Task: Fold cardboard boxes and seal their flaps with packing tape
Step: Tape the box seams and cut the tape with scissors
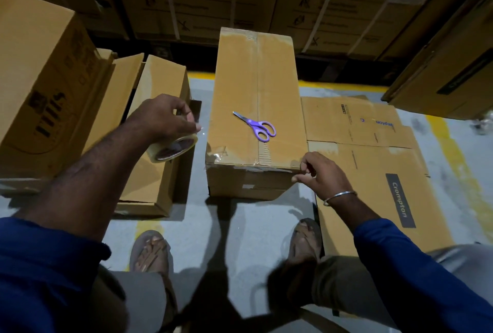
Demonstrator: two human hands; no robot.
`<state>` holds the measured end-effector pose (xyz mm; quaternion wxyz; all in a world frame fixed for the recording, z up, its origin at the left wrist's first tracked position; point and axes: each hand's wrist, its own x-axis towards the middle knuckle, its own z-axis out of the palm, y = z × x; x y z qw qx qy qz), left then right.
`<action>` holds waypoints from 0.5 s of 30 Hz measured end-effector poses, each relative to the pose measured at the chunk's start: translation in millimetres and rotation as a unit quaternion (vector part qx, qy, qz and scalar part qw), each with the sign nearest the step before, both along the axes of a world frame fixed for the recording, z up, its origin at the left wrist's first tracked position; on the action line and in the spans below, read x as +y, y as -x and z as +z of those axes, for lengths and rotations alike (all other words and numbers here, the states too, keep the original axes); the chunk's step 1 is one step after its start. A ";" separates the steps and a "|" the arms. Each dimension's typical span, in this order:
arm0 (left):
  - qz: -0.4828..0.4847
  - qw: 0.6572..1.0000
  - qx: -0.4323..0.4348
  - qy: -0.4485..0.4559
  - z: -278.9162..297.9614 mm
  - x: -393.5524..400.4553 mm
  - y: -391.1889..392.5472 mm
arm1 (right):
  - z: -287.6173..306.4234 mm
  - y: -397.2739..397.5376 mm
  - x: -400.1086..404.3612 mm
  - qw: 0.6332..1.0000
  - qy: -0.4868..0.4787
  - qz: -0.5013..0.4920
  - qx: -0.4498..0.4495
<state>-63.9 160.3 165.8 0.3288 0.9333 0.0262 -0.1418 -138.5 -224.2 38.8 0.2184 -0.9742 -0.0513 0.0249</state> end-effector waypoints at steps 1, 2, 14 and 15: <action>-0.001 1.000 0.000 -0.002 0.4 0.3 0.2 | 1.5 0.8 -6.9 0.999 -0.025 -0.025 -0.001; 0.002 1.000 0.001 -0.004 0.7 1.1 0.0 | 4.3 2.7 -12.1 0.997 -0.046 -0.055 -0.016; -0.010 1.000 0.001 -0.008 -0.4 -0.2 0.4 | -48.3 6.9 24.7 0.925 -0.235 -0.260 0.150; -0.009 1.000 0.003 -0.010 -0.7 0.0 -0.1 | -57.6 9.1 26.9 0.923 -0.227 -0.261 0.171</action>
